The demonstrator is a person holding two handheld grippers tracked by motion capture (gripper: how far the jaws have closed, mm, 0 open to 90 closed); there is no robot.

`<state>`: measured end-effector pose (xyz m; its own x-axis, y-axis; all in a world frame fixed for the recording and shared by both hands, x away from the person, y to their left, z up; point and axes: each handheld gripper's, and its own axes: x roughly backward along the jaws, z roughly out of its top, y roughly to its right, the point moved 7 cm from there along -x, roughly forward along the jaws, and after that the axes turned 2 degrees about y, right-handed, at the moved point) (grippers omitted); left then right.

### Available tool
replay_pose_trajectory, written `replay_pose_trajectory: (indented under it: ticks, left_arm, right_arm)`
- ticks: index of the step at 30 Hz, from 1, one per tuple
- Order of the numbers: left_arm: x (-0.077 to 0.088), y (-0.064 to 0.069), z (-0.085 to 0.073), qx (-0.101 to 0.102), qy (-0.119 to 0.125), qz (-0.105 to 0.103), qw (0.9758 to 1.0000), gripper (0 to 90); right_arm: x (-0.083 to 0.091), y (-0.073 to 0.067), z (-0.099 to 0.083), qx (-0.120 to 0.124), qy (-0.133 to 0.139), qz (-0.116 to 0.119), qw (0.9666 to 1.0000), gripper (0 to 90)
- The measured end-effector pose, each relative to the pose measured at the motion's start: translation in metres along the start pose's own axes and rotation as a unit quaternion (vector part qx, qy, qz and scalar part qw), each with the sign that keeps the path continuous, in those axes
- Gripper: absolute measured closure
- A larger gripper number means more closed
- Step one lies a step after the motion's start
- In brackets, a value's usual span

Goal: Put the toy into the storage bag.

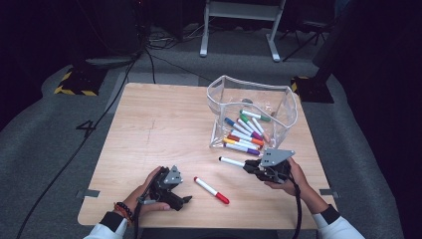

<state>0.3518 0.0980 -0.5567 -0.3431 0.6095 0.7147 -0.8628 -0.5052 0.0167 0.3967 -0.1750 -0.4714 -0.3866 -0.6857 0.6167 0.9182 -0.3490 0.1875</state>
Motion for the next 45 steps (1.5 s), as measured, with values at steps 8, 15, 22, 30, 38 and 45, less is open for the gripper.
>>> replay_pose_trajectory:
  ticks: [8, 15, 22, 30, 38, 45]
  left_arm:
    - [0.0, 0.0, 0.0, 0.0, 0.0, 0.0, 1.0, 5.7]
    - [0.0, 0.0, 0.0, 0.0, 0.0, 0.0, 1.0, 5.7]
    - [0.0, 0.0, 0.0, 0.0, 0.0, 0.0, 1.0, 5.6]
    - [0.0, 0.0, 0.0, 0.0, 0.0, 0.0, 1.0, 5.6]
    - [0.0, 0.0, 0.0, 0.0, 0.0, 0.0, 1.0, 5.6]
    - [0.0, 0.0, 0.0, 0.0, 0.0, -0.001, 1.0, 5.7]
  right_arm:
    - [0.027, 0.012, 0.029, 0.026, 0.021, -0.025, 0.9991, 73.7]
    - [0.058, 0.027, 0.058, 0.043, 0.041, -0.053, 0.9968, 73.8]
    - [0.085, 0.052, 0.084, 0.039, 0.07, -0.081, 0.9935, 73.7]
    - [0.094, 0.092, 0.101, 0.011, 0.079, -0.107, 0.9911, 73.8]
    - [0.075, 0.129, 0.099, -0.016, 0.049, -0.118, 0.9917, 73.8]
    - [0.055, 0.155, 0.088, -0.051, 0.026, -0.112, 0.9921, 73.7]
